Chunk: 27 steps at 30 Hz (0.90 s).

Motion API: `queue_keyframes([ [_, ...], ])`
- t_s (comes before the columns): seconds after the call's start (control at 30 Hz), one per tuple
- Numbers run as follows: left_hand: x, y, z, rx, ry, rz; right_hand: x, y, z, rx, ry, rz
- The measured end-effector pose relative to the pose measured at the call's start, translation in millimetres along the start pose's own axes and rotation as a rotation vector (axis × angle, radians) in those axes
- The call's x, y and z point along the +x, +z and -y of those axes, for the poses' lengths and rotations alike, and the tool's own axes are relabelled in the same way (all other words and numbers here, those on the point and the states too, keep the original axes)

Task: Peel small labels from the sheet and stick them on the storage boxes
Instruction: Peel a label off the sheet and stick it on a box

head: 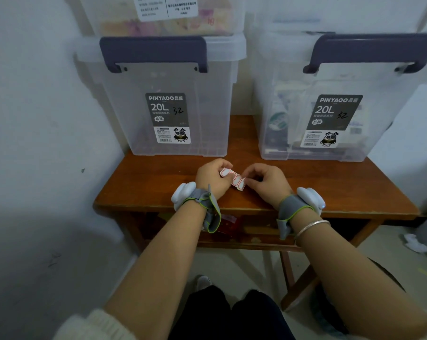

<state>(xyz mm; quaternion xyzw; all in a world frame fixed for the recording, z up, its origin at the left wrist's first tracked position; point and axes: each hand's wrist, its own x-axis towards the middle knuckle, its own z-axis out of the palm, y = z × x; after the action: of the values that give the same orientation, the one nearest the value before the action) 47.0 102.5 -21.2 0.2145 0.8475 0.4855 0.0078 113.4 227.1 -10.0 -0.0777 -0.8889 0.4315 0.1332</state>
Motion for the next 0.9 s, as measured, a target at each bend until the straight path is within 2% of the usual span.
queue_keyframes([
  [0.9, -3.5, -1.1, -4.9, 0.031, 0.011, -0.003, -0.7, -1.0, -1.3, -0.029, -0.027, -0.005],
])
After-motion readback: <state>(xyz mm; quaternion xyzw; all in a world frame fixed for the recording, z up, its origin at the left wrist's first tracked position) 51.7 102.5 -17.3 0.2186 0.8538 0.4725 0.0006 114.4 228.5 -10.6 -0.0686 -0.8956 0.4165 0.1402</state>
